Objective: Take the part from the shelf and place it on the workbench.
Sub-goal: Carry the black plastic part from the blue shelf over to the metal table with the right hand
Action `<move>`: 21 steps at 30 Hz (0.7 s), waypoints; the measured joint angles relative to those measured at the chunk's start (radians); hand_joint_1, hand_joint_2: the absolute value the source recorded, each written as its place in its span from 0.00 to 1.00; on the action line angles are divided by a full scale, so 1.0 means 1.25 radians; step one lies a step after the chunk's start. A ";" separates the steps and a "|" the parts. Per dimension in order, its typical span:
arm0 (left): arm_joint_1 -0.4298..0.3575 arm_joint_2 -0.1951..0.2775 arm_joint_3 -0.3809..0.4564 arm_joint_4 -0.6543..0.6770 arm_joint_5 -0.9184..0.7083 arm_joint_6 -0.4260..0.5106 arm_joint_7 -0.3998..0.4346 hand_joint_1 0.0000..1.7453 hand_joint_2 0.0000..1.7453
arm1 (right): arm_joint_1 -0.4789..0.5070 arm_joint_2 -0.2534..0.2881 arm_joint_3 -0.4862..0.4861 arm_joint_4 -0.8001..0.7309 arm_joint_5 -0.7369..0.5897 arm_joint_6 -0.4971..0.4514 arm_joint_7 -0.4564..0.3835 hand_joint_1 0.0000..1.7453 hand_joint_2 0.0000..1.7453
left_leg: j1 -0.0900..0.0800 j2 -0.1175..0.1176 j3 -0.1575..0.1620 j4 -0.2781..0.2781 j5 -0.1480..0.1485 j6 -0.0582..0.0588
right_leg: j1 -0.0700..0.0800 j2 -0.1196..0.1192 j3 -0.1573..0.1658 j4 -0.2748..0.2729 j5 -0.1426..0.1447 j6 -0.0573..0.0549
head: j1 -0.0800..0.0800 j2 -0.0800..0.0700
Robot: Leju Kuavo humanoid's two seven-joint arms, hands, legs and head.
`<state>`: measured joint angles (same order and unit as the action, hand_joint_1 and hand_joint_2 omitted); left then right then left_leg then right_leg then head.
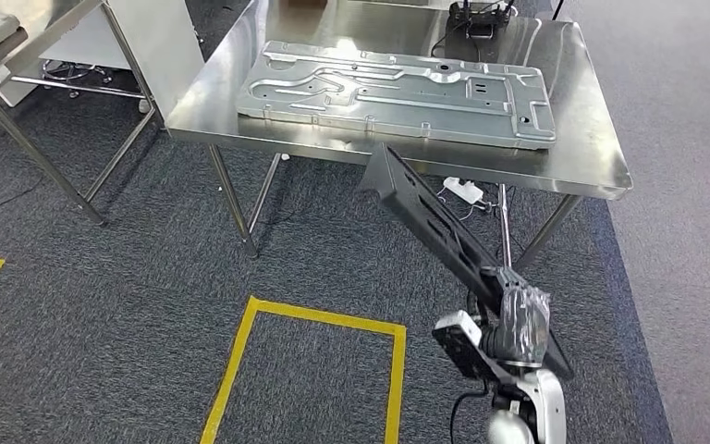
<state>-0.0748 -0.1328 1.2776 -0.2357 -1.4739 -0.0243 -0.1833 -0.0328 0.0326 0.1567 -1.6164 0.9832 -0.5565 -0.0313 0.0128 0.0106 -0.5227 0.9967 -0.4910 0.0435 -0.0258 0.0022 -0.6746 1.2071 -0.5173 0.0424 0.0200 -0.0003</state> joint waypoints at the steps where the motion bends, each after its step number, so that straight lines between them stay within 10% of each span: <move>1: 0.000 0.000 -0.006 0.000 -0.003 -0.001 0.000 0.00 0.00 | -0.034 -0.010 -0.001 0.027 0.024 0.006 0.015 1.00 1.00 | 0.000 0.000 0.005 0.001 -0.006 -0.004 | -0.002 -0.001 0.021 -0.053 0.031 0.000 | 0.000 0.000; 3: -0.004 0.001 -0.017 0.000 -0.008 -0.002 0.000 0.00 0.00 | -0.095 -0.024 -0.002 0.074 0.058 0.014 0.034 1.00 1.00 | -0.002 0.000 0.009 0.005 -0.015 -0.015 | 0.000 -0.002 0.051 -0.128 0.056 -0.006 | 0.000 0.000; 8: -0.009 0.004 -0.032 0.000 -0.013 -0.004 -0.001 0.00 0.00 | -0.162 -0.039 0.000 0.132 0.089 0.016 0.055 1.00 1.00 | 0.000 -0.001 0.004 0.031 -0.037 -0.035 | 0.002 -0.002 0.069 -0.145 0.038 -0.034 | -0.002 0.000; 13: -0.008 0.008 -0.045 0.001 -0.021 -0.006 0.001 0.00 0.00 | -0.234 -0.046 0.025 0.197 0.180 0.053 0.102 1.00 1.00 | 0.000 -0.002 -0.147 0.260 -0.090 -0.041 | 0.006 0.003 0.095 -0.147 0.016 -0.048 | -0.002 0.000; 18: -0.005 0.013 -0.058 0.001 -0.029 -0.010 0.010 0.00 0.00 | -0.301 -0.052 0.056 0.252 0.234 0.097 0.130 1.00 1.00 | -0.007 -0.003 -0.117 0.097 0.054 -0.019 | 0.011 0.007 0.131 -0.149 -0.013 -0.042 | -0.002 0.000; 21: -0.007 0.016 -0.065 0.003 -0.032 -0.012 0.014 0.00 0.00 | -0.351 -0.057 0.078 0.287 0.257 0.125 0.141 1.00 1.00 | -0.014 -0.003 -0.090 0.034 0.055 -0.005 | 0.013 0.007 0.139 -0.151 -0.018 -0.029 | -0.002 0.000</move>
<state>-0.0842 -0.1124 1.1959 -0.2319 -1.5136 -0.0387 -0.1664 -0.4714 -0.0381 0.2537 -1.2571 1.3049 -0.4007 0.1445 -0.0046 0.0066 -0.6356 1.0397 -0.4223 0.0368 -0.0099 0.0108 -0.5010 1.0186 -0.5395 0.0067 0.0171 -0.0004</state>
